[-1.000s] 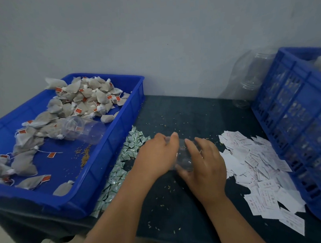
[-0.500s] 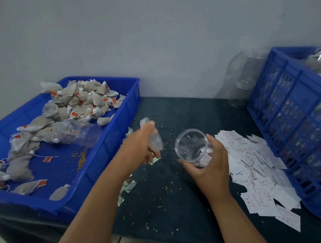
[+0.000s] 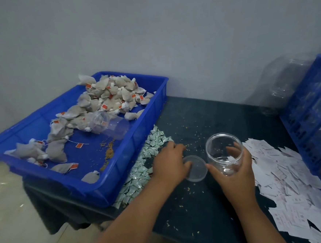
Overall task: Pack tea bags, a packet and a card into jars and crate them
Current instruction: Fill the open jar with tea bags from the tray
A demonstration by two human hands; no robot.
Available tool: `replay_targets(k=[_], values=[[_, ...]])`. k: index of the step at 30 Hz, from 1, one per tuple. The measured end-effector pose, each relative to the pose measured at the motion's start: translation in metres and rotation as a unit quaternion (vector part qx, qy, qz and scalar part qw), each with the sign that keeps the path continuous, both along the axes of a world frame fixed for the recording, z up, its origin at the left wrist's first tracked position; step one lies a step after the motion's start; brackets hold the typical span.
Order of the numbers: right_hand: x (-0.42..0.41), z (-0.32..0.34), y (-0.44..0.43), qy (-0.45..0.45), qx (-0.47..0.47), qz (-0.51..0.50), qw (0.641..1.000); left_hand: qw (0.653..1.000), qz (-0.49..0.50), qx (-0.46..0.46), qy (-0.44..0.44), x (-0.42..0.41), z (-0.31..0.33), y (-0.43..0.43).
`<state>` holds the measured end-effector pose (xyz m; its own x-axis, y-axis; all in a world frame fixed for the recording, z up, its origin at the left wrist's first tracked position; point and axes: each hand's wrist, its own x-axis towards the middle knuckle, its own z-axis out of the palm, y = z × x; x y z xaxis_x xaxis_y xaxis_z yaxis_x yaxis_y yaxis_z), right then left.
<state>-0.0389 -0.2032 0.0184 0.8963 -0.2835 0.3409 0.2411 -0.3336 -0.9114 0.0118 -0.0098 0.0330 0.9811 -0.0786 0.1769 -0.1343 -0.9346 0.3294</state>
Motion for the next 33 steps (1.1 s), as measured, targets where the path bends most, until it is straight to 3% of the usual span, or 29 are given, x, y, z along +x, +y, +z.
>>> replay_targets(k=[6,10,13,15,17,18,22,26,33], values=[[-0.006,0.005,0.007,-0.002,0.002,0.030,1.000,0.993,-0.049,-0.049,-0.098,-0.017,0.093,0.036],[-0.008,0.008,0.013,0.007,0.008,0.045,0.999,0.993,-0.003,-0.080,-0.085,-0.006,0.163,0.108],[-0.008,0.007,0.014,0.015,0.004,0.057,0.998,0.986,0.102,0.102,0.088,0.028,0.179,0.186],[-0.008,0.006,0.013,0.019,-0.004,0.064,0.998,0.928,0.180,0.222,0.240,0.047,0.167,0.237],[-0.007,0.003,0.013,0.019,-0.013,0.071,0.997,0.879,0.246,0.237,0.332,0.059,0.142,0.277],[-0.006,0.001,0.012,0.019,-0.014,0.071,0.997,0.872,0.269,0.223,0.342,0.064,0.128,0.292],[-0.003,-0.006,0.010,0.016,0.003,0.075,0.997,0.919,0.273,0.164,0.231,0.087,0.071,0.324],[0.003,-0.012,0.010,0.019,0.028,0.071,0.997,0.950,0.246,0.092,0.171,0.107,0.055,0.333],[0.011,-0.020,0.003,0.039,0.018,0.089,0.995,0.957,0.204,0.061,0.199,0.125,0.044,0.324]])
